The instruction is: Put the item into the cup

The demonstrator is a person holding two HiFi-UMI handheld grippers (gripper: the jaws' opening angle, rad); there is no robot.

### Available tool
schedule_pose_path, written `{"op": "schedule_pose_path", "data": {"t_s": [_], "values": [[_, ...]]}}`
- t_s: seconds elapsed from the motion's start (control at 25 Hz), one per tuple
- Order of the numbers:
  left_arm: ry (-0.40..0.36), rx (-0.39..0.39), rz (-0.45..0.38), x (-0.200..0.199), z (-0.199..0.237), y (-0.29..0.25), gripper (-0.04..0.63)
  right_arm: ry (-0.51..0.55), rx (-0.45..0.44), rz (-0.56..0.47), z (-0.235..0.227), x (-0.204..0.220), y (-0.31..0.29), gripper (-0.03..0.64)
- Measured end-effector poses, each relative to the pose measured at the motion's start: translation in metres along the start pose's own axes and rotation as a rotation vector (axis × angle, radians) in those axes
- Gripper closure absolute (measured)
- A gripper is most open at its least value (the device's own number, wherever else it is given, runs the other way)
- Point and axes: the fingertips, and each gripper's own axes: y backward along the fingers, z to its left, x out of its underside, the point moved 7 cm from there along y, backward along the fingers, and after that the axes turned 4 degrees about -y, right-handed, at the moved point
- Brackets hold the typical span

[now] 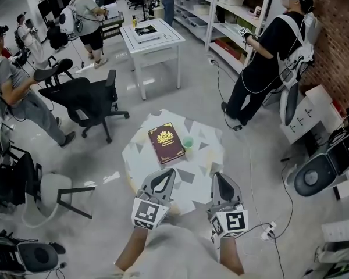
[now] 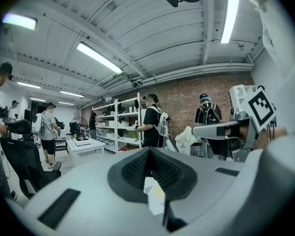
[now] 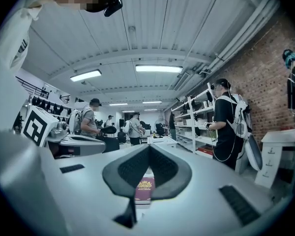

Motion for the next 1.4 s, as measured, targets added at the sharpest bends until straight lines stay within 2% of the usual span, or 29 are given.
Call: {"op": "schedule_pose_path", "data": {"t_s": [0.84,1.4], "values": [[0.075,0.116,0.03,0.027,0.093,-0.072,0.583,0.034,0.123,0.108,0.002,0.008,-0.094,0.614],[0.078,0.132,0.038,0.033,0.122,-0.094,0.583,0.04,0.15,0.118,0.0,0.009,-0.121,0.614]]}}
